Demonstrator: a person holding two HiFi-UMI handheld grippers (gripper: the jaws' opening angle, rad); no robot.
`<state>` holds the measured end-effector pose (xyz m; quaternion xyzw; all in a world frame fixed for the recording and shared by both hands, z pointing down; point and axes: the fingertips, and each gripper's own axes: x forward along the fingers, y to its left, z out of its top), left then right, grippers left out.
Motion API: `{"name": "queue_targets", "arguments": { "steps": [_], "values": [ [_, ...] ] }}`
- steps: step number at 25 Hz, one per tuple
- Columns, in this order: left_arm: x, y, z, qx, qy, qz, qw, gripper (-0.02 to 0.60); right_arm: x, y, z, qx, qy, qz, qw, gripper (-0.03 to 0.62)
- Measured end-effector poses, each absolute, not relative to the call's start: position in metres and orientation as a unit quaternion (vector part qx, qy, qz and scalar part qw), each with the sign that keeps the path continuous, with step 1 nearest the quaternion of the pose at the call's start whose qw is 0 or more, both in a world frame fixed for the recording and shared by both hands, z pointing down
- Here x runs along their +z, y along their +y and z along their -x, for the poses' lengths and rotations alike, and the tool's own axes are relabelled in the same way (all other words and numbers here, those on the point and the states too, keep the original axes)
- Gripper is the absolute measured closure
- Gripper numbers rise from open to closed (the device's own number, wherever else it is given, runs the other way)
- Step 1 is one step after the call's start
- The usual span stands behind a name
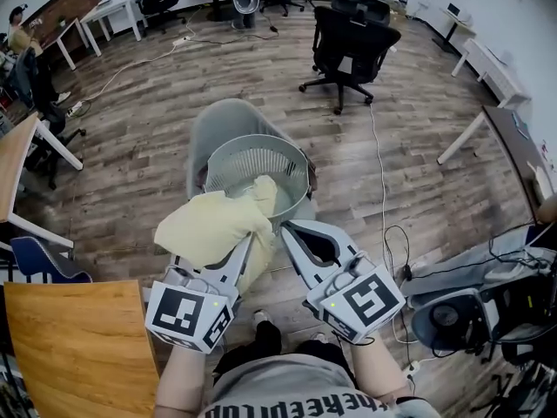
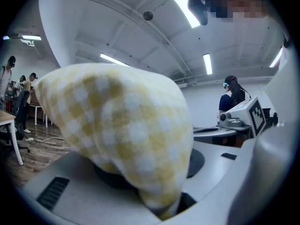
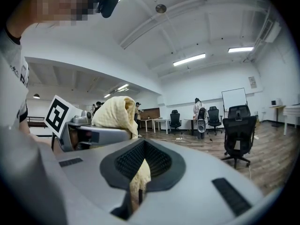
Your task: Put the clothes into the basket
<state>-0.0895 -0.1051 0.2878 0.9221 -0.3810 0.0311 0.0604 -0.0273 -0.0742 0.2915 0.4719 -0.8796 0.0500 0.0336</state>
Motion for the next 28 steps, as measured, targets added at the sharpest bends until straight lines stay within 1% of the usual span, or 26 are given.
{"name": "queue_targets", "arguments": {
  "steps": [7,16,28],
  "values": [
    [0.294,-0.122,0.096,0.031,-0.360,-0.930,0.066,0.399,0.298,-0.085,0.032,0.054,-0.866,-0.496,0.035,0.585],
    [0.303,-0.138,0.087,0.031,-0.346,-0.935,0.076,0.399,0.304,-0.100,0.025,0.056,-0.859,-0.507,0.041,0.585],
    [0.301,-0.186,0.075,0.026,-0.399,-0.913,0.078,0.399,0.301,-0.155,0.009,0.052,-0.886,-0.459,0.045,0.585]
  ]
}}
